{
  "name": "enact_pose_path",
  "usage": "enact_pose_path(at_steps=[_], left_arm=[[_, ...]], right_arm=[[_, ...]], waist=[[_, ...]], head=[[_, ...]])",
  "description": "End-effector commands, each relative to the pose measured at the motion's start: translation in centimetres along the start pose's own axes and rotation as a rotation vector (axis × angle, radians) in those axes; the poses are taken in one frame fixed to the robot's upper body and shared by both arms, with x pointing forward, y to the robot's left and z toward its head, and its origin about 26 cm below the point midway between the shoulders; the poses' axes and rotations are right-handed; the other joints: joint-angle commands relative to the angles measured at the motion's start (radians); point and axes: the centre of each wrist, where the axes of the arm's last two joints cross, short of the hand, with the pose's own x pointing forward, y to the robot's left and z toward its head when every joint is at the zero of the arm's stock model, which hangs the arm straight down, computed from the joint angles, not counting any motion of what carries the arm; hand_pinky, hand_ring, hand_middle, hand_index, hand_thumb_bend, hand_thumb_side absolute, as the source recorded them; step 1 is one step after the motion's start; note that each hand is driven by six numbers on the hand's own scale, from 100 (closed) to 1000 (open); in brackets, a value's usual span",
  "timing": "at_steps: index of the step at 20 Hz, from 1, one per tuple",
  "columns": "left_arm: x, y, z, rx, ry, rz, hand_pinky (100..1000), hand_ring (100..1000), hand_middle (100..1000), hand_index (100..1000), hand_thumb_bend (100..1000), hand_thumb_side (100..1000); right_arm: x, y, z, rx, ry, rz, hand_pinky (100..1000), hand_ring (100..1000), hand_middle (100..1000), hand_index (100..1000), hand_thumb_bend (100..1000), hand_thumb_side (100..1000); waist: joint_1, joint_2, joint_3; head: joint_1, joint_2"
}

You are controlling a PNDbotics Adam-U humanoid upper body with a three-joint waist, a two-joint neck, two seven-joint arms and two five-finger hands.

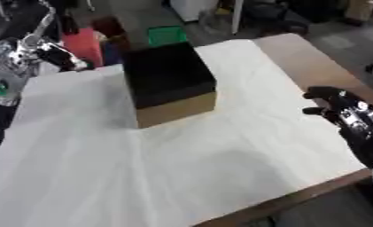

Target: Pick up objects on the table and place them in the box.

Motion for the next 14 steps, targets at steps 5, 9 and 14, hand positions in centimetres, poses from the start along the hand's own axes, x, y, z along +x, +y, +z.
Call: enact_pose_path(at_steps=[5,9,14], left_arm=[[2.4,-1.2,-1.3,0.015,-0.049,-0.008,439,334,238,335,809,100],[3.3,-2.7,-1.4,-0.014,-0.071,-0.027,448,338,241,339,809,100],[4.0,-4.3,-1.3,-0.057,-0.093,-0.045,454,340,244,342,809,100]], right_arm=[[1.3,0.0,-1.3,0.044,-0.058,0.007,791,1000,751,838,100,710],[1.6,0.3,-2.0,0.064,-0.076,-0.002,792,1000,751,838,100,710],[1.7,0.5,-2.3,0.074,-0.086,-0.005,792,1000,751,838,100,710]], waist=[[0.0,0.001,-0.035],[0.004,0.013,-0.067],[0.005,0.021,-0.088]], head=[[0.019,-0.023],[0.028,-0.029],[0.035,-0.03]])
